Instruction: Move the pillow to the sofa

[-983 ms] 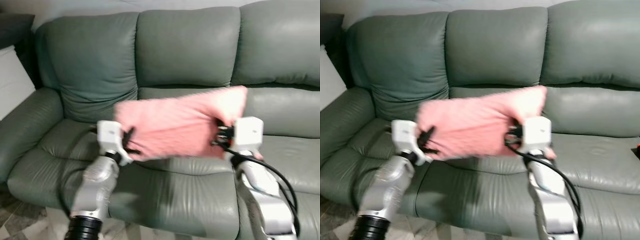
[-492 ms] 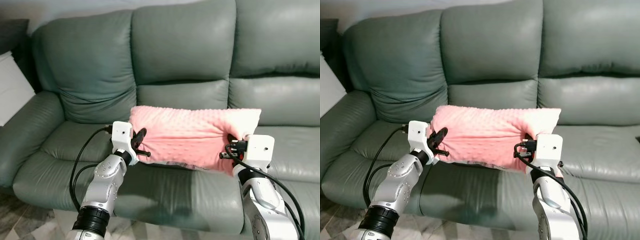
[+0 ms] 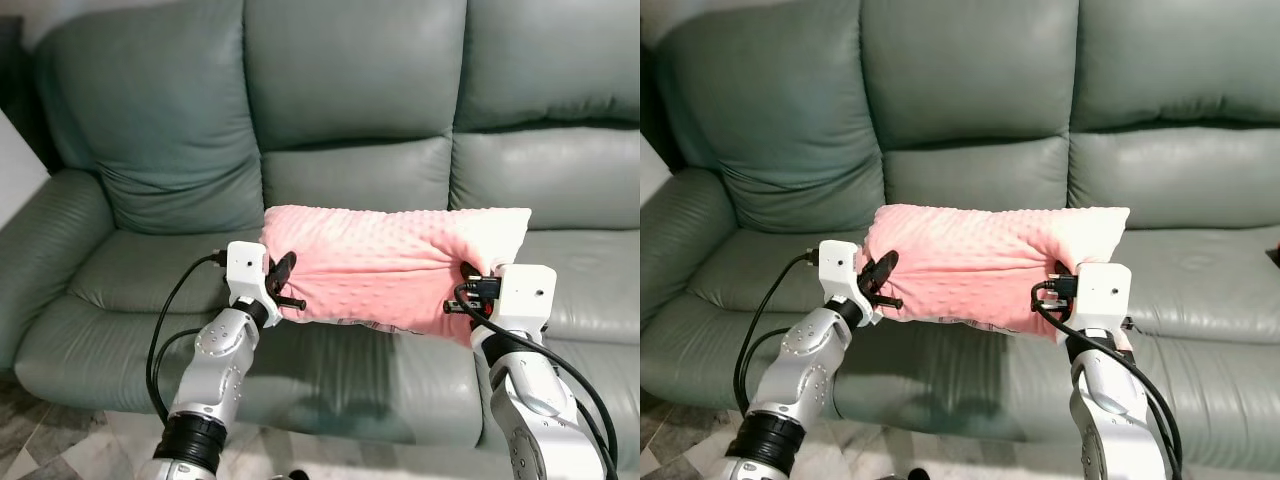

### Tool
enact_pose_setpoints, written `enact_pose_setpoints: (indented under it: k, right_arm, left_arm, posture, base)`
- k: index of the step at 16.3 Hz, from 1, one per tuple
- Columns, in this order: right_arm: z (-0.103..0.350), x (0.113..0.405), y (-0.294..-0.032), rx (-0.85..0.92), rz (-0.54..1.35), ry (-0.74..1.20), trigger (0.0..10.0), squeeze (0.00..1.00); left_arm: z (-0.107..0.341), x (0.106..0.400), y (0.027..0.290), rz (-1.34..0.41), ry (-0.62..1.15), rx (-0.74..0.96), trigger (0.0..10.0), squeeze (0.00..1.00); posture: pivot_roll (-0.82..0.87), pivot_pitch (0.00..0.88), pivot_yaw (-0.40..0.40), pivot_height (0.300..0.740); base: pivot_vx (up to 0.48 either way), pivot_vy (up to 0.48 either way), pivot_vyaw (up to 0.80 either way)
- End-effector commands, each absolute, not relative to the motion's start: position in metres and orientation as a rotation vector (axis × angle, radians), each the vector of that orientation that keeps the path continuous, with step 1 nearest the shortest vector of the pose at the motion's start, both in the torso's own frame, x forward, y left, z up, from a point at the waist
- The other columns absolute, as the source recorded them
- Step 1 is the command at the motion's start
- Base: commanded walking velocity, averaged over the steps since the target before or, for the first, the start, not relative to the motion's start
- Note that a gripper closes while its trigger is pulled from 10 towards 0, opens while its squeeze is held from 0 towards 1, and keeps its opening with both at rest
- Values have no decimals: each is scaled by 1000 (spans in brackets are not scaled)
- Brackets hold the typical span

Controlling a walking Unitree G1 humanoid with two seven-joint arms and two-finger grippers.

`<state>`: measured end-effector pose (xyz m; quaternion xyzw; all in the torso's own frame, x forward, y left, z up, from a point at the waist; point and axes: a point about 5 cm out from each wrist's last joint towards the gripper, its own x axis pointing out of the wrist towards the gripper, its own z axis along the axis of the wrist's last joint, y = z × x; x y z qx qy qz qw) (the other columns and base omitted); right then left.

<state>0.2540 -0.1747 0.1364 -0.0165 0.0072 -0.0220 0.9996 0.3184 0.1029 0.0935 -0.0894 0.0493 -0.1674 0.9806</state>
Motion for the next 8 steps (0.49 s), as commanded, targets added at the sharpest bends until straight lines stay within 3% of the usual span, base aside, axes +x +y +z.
enact_pose_setpoints:
  k: [1,5,8]
  right_arm:
    - [140,256,-170,-25,-27,0,10000,0]
    - [125,257,-169,-19,-19,48,10000,0]
    - [89,262,-179,-4,-16,160,10000,0]
  left_arm:
    - [93,316,111,-299,82,-177,10000,0]
    - [52,304,128,-223,209,-134,10000,0]
    - [29,299,138,-181,274,-83,10000,0]
  posture:
    - [-144,215,153,740]
    - [-146,260,148,740]
    - [-133,301,147,740]
  base:
    - [0,0,0]
    - [0,0,0]
    - [0,0,0]
